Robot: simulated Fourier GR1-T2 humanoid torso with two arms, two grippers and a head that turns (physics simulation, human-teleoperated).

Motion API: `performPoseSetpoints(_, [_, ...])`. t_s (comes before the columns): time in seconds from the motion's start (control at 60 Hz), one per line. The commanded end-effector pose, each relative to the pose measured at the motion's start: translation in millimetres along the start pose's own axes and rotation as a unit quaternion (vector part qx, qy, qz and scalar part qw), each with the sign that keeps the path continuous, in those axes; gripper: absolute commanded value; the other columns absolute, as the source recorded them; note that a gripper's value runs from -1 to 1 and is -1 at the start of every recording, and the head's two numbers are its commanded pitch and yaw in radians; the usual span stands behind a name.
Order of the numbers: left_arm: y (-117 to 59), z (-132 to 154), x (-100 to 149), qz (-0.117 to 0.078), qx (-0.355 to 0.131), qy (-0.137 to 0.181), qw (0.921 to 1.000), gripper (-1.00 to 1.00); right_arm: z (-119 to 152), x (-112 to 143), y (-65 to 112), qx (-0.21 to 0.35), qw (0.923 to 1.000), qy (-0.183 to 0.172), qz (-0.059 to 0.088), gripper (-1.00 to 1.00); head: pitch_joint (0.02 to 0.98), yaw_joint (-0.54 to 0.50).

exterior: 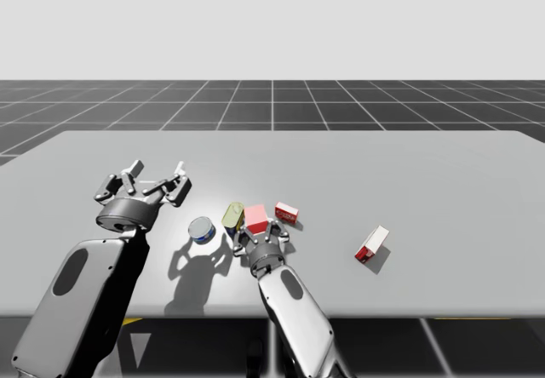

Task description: Find the red cube and pick it up.

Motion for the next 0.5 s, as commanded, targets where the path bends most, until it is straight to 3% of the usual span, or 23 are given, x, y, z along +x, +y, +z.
performPoseSetpoints(0.017, [-0.4,0,0,-0.001,0.0,0.0,1.0,-1.0,-1,-6,-5.0,-0.053,0.9985,0.008,-0.015,1.0,0.478,0.04])
performPoseSetpoints(0.267, [-0.3,1,-1,0.0,0.0,0.0,1.0,-1.0,4,3,-4.2,-0.055,0.9984,-0.006,-0.01,1.0,0.447,0.04])
performPoseSetpoints(0.5, [0.4,0,0,0.001,0.0,-0.001,1.0,-1.0,23,37,-5.1,-0.053,0.9972,-0.053,-0.005,1.0,0.452,0.03])
